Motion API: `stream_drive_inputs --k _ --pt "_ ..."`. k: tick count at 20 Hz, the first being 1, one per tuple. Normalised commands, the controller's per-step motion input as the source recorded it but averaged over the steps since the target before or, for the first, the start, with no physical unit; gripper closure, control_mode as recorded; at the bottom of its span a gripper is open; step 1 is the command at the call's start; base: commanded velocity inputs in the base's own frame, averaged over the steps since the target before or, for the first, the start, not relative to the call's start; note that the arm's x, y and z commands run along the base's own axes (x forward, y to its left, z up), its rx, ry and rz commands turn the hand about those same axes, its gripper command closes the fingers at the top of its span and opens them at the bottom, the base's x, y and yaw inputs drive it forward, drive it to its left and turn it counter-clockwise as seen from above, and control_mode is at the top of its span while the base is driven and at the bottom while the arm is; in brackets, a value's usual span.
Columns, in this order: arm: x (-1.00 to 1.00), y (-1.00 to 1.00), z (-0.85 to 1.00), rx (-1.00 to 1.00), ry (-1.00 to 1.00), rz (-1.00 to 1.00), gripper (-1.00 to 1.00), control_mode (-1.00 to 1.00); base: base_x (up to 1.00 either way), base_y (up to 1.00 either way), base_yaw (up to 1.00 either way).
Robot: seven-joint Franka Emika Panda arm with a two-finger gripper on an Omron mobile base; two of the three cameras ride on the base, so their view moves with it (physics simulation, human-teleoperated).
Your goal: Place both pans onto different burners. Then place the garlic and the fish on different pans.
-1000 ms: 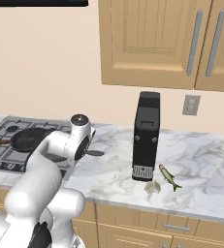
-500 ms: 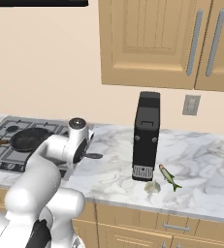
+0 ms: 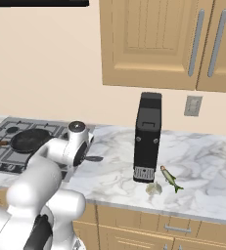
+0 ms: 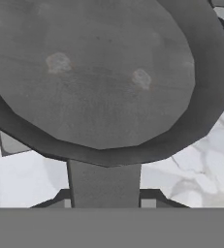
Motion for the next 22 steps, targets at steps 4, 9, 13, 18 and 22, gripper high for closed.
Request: stream_drive_inputs --k 4,9,13,18,22 --pt "0.0 0.07 -0.27 -0.01 -0.02 0.0 1.0 -1.0 0.0 0.0 0.0" --pt "0.0 0.08 -0.3 -0.01 -0.02 0.0 1.0 -1.0 0.0 0.0 0.0" --pt "0.0 0.08 -0.3 -0.02 -0.02 0.0 1.0 -1.0 0.0 0.0 0.0" --pt "0.02 0.08 -0.29 -0.02 -0.04 0.0 1.0 -1.0 0.0 0.0 0.0" --pt "0.04 0.07 -0.26 -0.02 -0.06 -0.02 1.0 -1.0 0.0 0.0 0.0"
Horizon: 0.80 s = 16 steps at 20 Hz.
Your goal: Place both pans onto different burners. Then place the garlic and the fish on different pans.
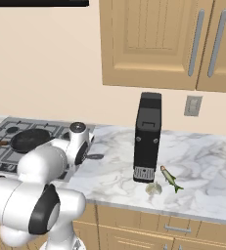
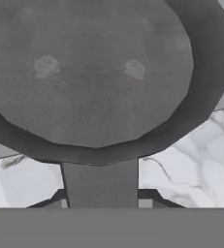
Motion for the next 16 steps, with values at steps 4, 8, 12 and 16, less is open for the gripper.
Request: stream_drive_inputs --k 4,8,12,16 --pt "0.05 0.08 -0.26 -0.02 -0.06 -0.02 1.0 -1.0 0.0 0.0 0.0" --pt "0.09 0.12 -0.27 -0.02 -0.05 -0.04 1.0 -1.0 0.0 0.0 0.0" --pt "0.06 0.11 -0.28 -0.01 -0.05 -0.05 1.0 -1.0 0.0 0.0 0.0" --pt "0.01 0.13 -0.35 -0.03 -0.05 -0.06 1.0 -1.0 0.0 0.0 0.0"
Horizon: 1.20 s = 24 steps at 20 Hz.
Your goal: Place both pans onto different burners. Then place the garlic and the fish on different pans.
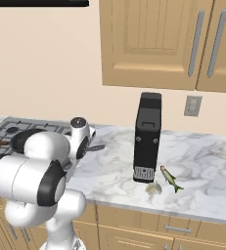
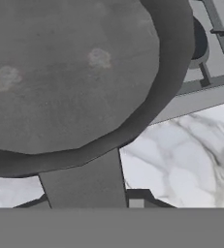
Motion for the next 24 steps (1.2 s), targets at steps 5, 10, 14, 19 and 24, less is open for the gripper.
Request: stream_drive_inputs --k 5,10,14,19,24 --pt "0.0 0.07 -0.45 -0.05 -0.05 -0.04 1.0 -1.0 0.0 0.0 0.0" --pt "-0.03 0.01 -0.35 -0.01 -0.06 -0.04 1.0 -1.0 0.0 0.0 0.0" --pt "-0.06 0.0 -0.35 -0.01 -0.06 -0.04 1.0 -1.0 0.0 0.0 0.0" --pt "-0.11 0.0 -0.41 -0.01 -0.06 -0.04 1.0 -1.0 0.0 0.0 0.0" --pt "-0.13 0.0 -0.47 -0.01 -0.08 -0.04 1.0 -1.0 0.0 0.0 0.0"
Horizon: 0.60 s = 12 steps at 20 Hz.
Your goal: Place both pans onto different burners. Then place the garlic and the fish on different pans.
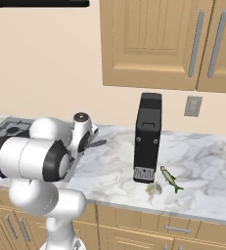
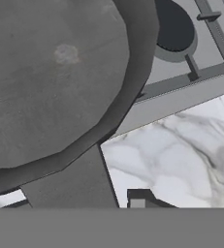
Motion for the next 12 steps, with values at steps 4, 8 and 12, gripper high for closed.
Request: stream_drive_inputs --k 4,8,12 --pt "-0.16 -0.02 -0.54 -0.05 -0.12 -0.01 1.0 -1.0 0.0 0.0 0.0" --pt "-0.13 -0.02 -0.51 -0.07 -0.15 0.0 1.0 -1.0 0.0 0.0 0.0" --pt "-0.14 -0.06 -0.49 -0.08 -0.14 0.0 1.0 -1.0 0.0 0.0 0.0"
